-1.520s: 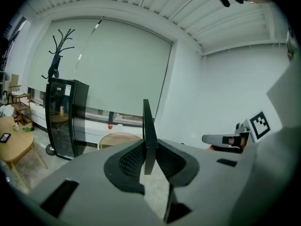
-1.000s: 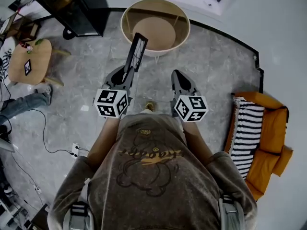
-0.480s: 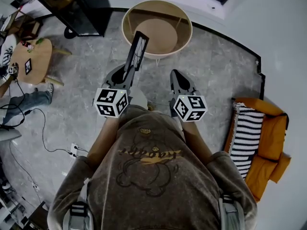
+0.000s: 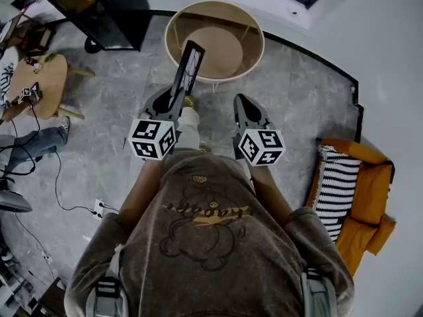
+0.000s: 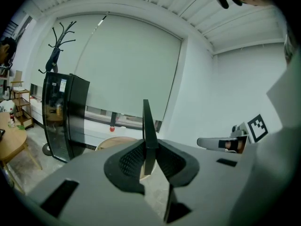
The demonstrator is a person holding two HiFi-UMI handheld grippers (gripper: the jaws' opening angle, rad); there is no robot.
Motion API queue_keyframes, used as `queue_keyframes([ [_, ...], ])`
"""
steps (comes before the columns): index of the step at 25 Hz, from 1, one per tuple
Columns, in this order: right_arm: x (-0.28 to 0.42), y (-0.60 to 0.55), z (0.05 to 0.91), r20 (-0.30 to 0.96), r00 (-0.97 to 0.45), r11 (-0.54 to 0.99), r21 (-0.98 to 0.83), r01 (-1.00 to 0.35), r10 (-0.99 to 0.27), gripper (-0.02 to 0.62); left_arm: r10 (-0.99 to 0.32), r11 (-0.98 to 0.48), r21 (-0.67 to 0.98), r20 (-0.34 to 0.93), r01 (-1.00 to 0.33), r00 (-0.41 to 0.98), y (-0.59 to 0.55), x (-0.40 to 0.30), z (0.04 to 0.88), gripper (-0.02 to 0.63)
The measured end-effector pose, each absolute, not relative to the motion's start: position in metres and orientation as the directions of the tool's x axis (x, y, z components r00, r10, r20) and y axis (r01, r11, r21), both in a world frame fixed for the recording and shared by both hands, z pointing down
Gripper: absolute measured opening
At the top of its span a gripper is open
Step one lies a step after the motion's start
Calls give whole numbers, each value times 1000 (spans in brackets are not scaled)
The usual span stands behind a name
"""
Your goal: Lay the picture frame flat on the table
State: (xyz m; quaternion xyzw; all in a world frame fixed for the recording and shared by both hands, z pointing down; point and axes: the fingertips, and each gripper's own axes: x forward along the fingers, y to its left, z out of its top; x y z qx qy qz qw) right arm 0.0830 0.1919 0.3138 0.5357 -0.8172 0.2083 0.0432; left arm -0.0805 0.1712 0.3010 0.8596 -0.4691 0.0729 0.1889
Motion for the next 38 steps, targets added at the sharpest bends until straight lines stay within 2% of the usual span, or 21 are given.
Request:
queue_keyframes([
  [17,91,110,328,319,-392,302,-297,-906,-863,20,-742,-511,287,328,-811,584,82,-68,323,81],
  [38,70,-41,329,375,-335,224,-310,-924,-864,20,-661,-569,317,372,-758,652,-83,-75,325,81],
])
